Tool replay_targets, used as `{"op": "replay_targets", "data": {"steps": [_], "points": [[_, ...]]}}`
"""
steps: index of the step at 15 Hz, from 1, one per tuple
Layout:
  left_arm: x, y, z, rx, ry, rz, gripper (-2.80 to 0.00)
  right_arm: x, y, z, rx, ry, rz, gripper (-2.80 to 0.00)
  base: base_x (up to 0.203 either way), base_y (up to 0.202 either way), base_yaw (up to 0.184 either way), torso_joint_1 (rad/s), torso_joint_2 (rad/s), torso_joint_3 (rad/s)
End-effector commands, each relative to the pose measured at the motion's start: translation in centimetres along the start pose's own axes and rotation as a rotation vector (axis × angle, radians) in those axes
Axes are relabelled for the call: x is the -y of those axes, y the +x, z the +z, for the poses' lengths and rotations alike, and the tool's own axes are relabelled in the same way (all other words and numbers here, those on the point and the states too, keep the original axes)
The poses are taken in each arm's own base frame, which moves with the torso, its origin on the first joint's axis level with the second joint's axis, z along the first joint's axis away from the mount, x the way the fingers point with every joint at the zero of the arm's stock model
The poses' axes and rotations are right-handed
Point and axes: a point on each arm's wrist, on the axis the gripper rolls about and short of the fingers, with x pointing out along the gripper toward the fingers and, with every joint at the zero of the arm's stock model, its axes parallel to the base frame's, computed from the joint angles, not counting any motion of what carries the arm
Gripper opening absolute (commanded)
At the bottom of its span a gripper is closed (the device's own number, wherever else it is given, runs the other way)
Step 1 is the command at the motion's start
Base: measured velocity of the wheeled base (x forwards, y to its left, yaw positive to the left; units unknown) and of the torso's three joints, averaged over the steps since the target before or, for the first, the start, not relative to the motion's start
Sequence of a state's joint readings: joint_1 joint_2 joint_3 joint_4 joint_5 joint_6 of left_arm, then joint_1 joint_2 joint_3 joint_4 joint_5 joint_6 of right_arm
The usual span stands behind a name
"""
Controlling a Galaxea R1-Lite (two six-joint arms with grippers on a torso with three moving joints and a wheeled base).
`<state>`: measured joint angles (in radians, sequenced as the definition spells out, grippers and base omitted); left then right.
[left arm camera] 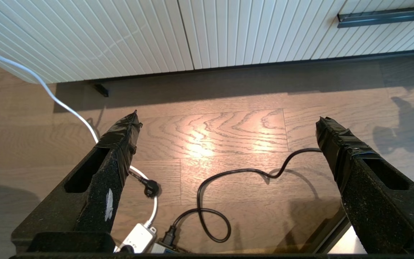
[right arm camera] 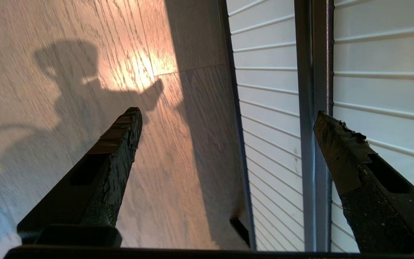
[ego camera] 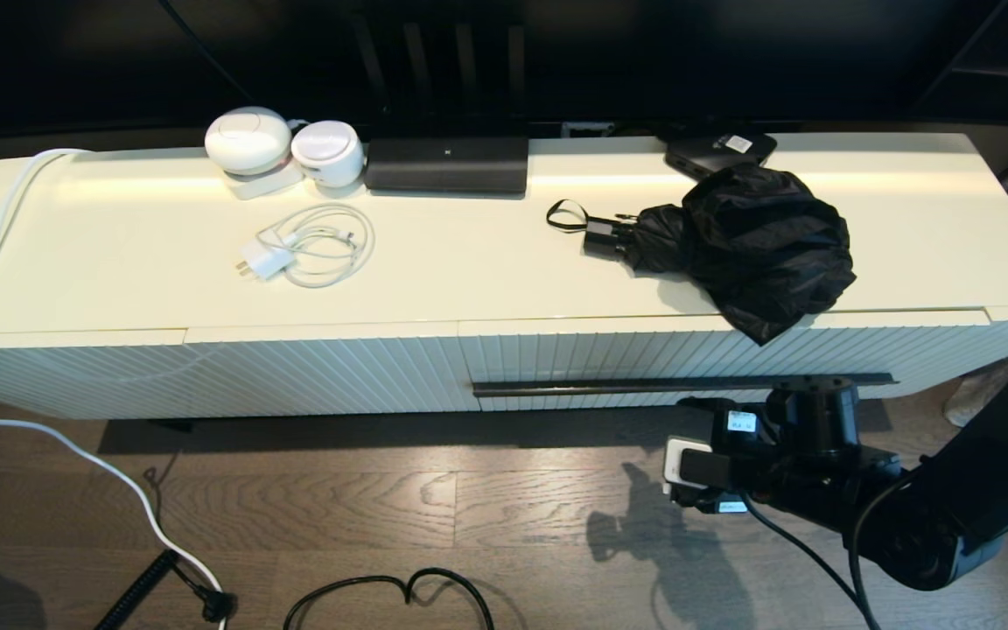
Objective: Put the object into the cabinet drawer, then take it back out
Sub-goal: Open the drawer
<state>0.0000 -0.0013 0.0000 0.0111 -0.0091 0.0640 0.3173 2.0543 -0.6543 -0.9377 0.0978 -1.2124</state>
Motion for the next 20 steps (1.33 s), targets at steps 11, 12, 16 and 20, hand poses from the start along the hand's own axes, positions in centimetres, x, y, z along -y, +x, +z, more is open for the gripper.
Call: {"op": "replay_targets", "data": {"steps": [11, 12, 16, 20], "points": [[0.0, 0.0, 0.0, -0.001, 0.000, 0.000, 0.00, 0.7, 1.2, -1.5, 0.011, -0.045, -0.010, 0.00, 0.000, 0.000, 0.000, 0.000, 0.00, 0.000], [0.0, 0.0, 0.0, -0.001, 0.000, 0.000, 0.00, 0.6, 1.2, -1.5, 0.011, -0.046, -0.008, 0.00, 0.000, 0.000, 0.000, 0.000, 0.00, 0.000], [0.0, 0.0, 0.0, -0.002, 0.000, 0.000, 0.00, 0.5, 1.5, -1.5, 0.009, -0.046, -0.002, 0.00, 0.000, 0.000, 0.000, 0.000, 0.00, 0.000], [0.0, 0.0, 0.0, -0.001, 0.000, 0.000, 0.00, 1.5, 1.4, -1.2, 0.021, -0.052, -0.039, 0.00, 0.000, 0.000, 0.000, 0.000, 0.00, 0.000]]}}
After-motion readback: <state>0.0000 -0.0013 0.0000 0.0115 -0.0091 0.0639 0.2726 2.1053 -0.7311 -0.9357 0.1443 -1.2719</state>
